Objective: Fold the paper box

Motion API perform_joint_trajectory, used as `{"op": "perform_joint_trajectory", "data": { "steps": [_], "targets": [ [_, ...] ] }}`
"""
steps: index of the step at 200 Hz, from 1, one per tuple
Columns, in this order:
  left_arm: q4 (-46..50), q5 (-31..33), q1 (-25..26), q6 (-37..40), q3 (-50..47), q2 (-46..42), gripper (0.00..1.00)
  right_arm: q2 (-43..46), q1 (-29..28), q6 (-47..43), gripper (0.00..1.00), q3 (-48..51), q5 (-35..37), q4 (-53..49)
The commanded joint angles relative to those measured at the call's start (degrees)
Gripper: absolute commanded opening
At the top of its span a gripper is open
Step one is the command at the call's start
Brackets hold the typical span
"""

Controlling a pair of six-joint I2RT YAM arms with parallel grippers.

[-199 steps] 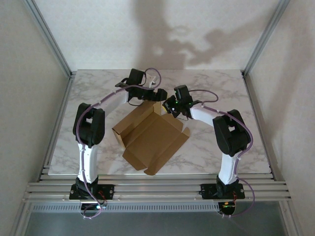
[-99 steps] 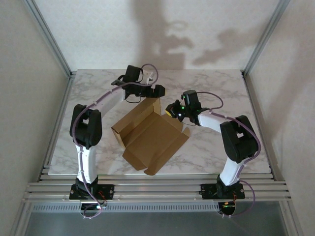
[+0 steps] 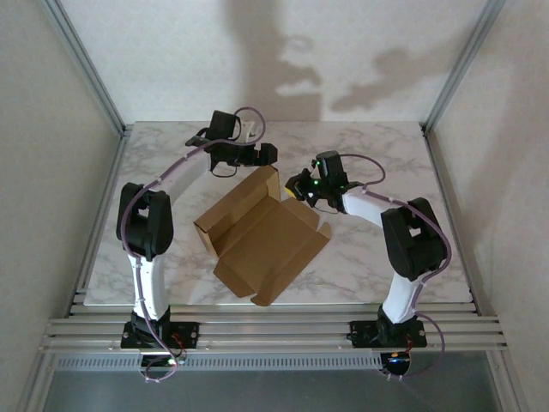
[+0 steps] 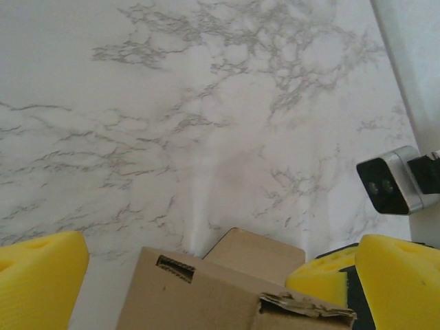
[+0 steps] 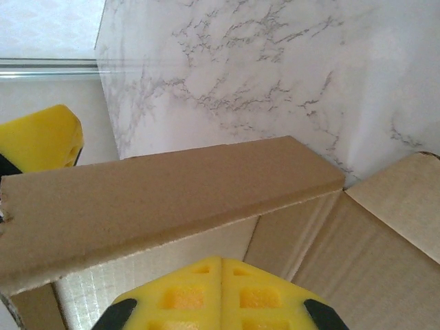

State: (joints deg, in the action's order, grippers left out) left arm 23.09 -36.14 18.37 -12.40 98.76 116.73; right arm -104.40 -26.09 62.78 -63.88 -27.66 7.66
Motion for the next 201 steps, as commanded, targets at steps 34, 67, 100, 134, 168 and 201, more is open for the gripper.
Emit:
{"op": "perform_joint_trajectory", "data": {
  "steps": [34,67,100,134,168,201],
  "targets": [
    [2.75,3.24,-0.35,0.85,2.28,1.94,0.99,-2.36,-1.04,0.53,0.00,-3.30,-1.18,-1.51],
    [2.60,3.62,-0.14,1.67,1.14,2.38,0.99,-2.91,-1.01,0.67,0.00,-3.37,-1.37,-1.42],
    [2.99,4.43,0.65,2.37,0.73,3.06,0.99,-3.40,-1.05,0.76,0.00,-4.29,-1.45,-1.85],
    [3.54,6.20,1.18,2.66,0.09,3.81,0.99,-3.82,-1.20,0.90,0.00,-5.40,-1.45,-2.92],
    [3.65,8.67,1.84,3.00,-1.15,4.05,0.99,-4.54,-1.68,1.16,0.00,-6.09,-1.40,-3.62],
    [2.60,9.85,2.45,2.65,-2.76,3.66,0.99,-4.52,-2.04,1.72,0.00,-5.23,-0.85,-3.12]
  ]
}}
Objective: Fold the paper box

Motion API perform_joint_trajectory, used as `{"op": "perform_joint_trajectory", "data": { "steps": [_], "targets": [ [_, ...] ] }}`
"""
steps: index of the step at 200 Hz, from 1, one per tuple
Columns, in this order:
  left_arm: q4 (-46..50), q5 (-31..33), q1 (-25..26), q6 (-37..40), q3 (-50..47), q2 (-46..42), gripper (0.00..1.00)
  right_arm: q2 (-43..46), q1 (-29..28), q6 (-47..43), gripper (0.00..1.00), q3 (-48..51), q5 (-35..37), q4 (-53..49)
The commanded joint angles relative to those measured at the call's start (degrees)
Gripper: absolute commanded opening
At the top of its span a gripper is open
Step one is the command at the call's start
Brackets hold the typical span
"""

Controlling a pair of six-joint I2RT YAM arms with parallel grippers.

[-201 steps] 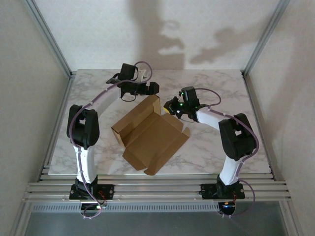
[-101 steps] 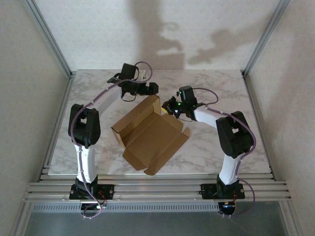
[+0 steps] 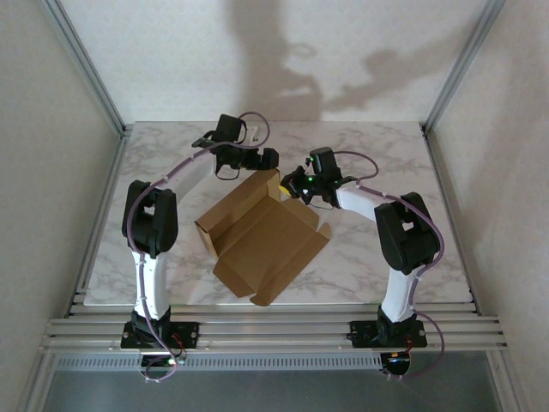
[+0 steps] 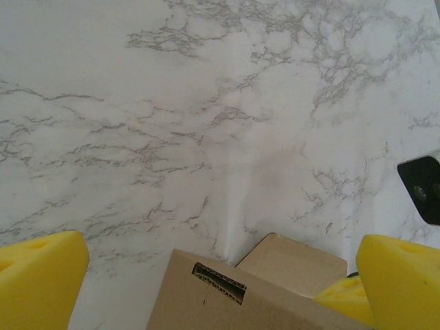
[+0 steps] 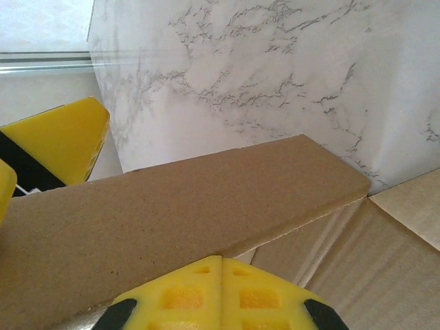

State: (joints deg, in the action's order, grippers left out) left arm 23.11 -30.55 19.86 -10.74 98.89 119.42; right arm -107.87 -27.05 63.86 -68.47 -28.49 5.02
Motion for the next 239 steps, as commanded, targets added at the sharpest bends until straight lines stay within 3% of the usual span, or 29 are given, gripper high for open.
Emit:
{"op": "perform_joint_trajectory", "data": {
  "steps": [1,60,118,149,239],
  "targets": [
    [2.56,4.26,0.97,0.99,-2.94,0.94,0.99,-1.03,-1.08,0.70,0.00,-0.59,0.04,-0.46],
    [-0.54,0.57,1.74,-1.40,-6.91,-0.31,0.99,-1.82,-1.78,2.98,0.00,-1.47,0.82,1.97],
    [-6.05,-2.06,2.62,-6.10,-14.49,-3.87,0.99,-2.06,-4.19,13.69,0.00,0.47,10.30,5.95],
    [-6.80,-2.19,3.25,-6.75,-16.28,-4.47,0.99,-2.11,-5.04,14.65,0.00,-1.21,14.50,3.26],
    [-8.51,-3.18,3.34,-6.81,-17.91,-4.54,0.99,-5.27,-5.73,13.47,0.00,-5.97,12.46,5.36]
  ]
}}
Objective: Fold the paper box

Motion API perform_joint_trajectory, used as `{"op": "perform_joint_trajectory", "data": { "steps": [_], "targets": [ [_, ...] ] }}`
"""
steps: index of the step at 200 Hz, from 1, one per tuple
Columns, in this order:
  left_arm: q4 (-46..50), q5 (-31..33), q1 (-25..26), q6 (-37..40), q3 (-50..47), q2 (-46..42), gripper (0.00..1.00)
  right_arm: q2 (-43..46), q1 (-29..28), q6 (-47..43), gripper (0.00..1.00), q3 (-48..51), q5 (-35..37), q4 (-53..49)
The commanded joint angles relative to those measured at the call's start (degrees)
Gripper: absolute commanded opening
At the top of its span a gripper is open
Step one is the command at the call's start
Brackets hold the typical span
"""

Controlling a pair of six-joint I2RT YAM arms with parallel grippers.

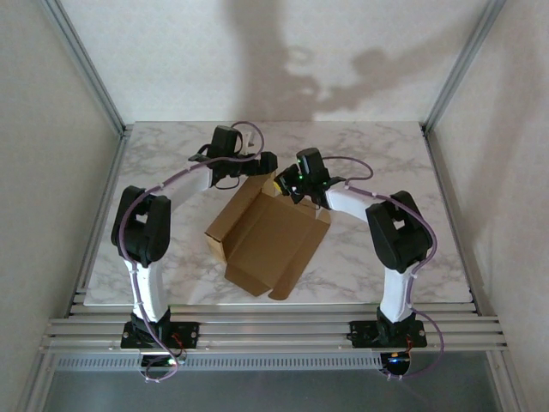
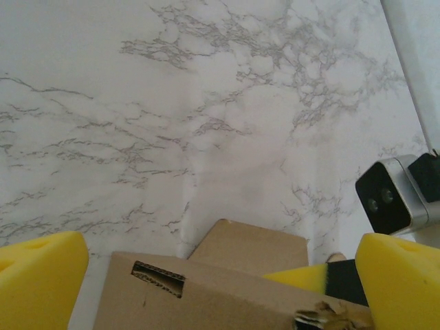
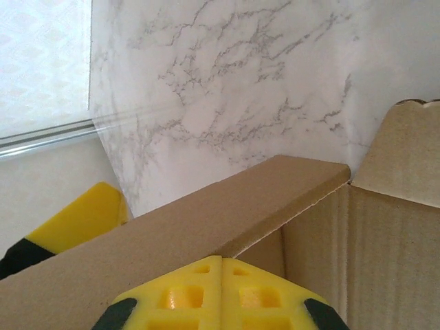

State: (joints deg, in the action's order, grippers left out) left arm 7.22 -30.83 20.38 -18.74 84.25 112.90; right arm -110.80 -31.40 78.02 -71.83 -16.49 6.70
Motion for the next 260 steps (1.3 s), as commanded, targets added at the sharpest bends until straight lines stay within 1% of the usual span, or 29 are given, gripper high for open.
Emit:
{"op": "perform_joint_trajectory", "data": {
  "steps": [1,10,27,59,73,96,123,144,161,188,207,216,230,245,260],
  "targets": [
    [7.37,-2.86,2.78,1.18,-3.24,1.93,0.99,-2.33,-1.38,-0.82,0.00,-2.52,0.39,3.68],
    [7.67,-2.56,2.58,1.25,-3.03,1.80,0.99,-1.31,-1.16,-2.35,0.00,-1.61,0.26,3.11],
    [8.05,-1.67,1.83,1.34,-2.83,1.31,0.99,1.01,-0.42,-7.62,0.00,-0.07,-0.55,-1.85],
    [8.99,-1.19,-0.53,1.33,-0.60,0.25,0.99,6.27,1.74,-17.59,0.00,6.60,-7.31,-2.87],
    [9.45,-1.34,-1.36,1.41,1.45,0.04,0.99,9.01,2.10,-23.12,0.04,8.81,-9.21,-5.22],
    [11.38,-0.89,-2.34,1.84,6.10,0.21,0.99,14.23,2.35,-30.82,0.11,12.48,-10.04,-10.91],
    [13.67,-0.25,-3.39,2.85,9.75,-0.09,0.99,21.31,3.21,-35.69,0.21,18.84,-7.82,-16.53],
    [15.82,0.91,-3.53,4.33,10.42,-1.68,0.99,26.98,4.74,-38.40,0.31,23.61,-6.37,-19.56],
    [18.04,2.51,-3.54,5.74,9.26,-4.15,0.99,30.87,6.98,-41.21,0.38,26.59,-6.67,-22.42],
    [21.52,3.71,-2.88,8.86,4.41,-9.99,0.99,35.66,10.79,-43.24,0.43,30.32,-7.66,-26.35],
    [24.73,5.81,-1.53,11.99,0.24,-13.82,0.99,37.43,12.17,-44.79,0.46,32.25,-5.75,-27.97],
    [25.84,6.72,-0.68,13.07,-1.90,-15.73,0.99,37.68,13.25,-45.89,0.46,33.29,-6.31,-27.06],
    [27.56,8.35,0.47,14.26,-4.62,-18.29,0.99,37.25,15.31,-49.66,0.47,33.77,-9.31,-24.86],
    [28.56,9.83,1.76,15.32,-6.89,-20.64,0.99,35.77,16.14,-54.18,0.48,31.67,-7.17,-26.13],
    [29.83,11.70,3.58,16.61,-7.96,-21.92,0.99,33.05,16.92,-56.64,0.49,29.74,-5.52,-25.41]
  ]
}}
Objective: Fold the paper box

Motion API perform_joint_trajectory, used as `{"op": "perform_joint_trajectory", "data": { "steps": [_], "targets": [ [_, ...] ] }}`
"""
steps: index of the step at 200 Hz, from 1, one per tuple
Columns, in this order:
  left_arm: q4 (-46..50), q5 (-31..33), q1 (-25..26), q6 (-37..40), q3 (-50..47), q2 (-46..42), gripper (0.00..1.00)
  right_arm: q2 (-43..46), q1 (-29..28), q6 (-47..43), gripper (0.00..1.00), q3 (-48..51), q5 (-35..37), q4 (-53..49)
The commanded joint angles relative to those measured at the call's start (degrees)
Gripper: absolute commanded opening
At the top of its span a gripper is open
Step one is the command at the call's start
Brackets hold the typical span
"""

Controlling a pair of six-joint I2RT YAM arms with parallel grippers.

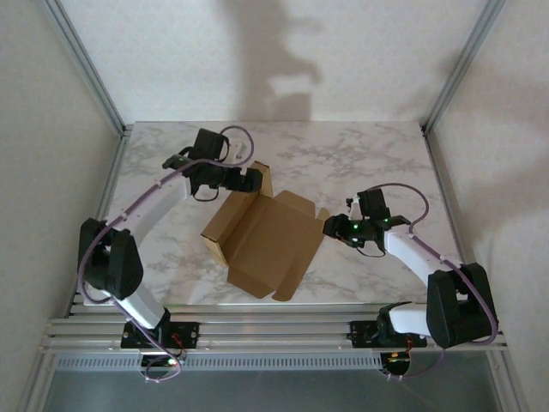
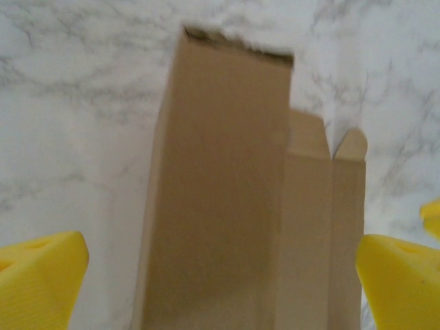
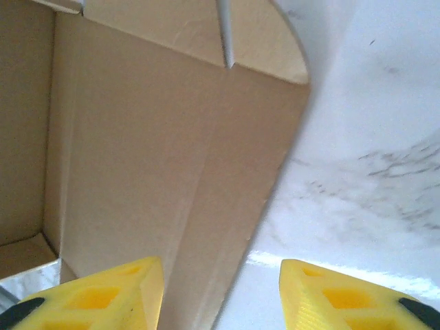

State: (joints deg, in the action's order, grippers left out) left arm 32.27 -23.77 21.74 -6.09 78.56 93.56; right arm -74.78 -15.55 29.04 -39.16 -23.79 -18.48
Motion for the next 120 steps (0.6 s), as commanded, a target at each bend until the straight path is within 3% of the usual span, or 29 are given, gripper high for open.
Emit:
{"op": "perform_joint_trajectory", "data": {
  "steps": [1,42,59,120],
  "targets": [
    [4.93,4.76,2.33,4.05,-2.32,-2.58,0.99,-3.20,1.11,-7.80,0.49,-3.03,1.84,-0.19],
    [7.00,7.57,4.28,4.86,-3.23,-2.77,0.99,-13.98,1.61,-13.10,0.50,-7.53,3.19,4.15],
    [7.19,9.29,4.28,4.93,-3.50,-2.85,0.99,-15.98,1.68,-14.33,0.50,-8.94,5.98,4.64],
    [7.19,10.84,4.29,4.86,-3.52,-2.18,0.99,-22.85,2.11,-17.72,0.51,-17.46,4.44,2.17]
  ]
}}
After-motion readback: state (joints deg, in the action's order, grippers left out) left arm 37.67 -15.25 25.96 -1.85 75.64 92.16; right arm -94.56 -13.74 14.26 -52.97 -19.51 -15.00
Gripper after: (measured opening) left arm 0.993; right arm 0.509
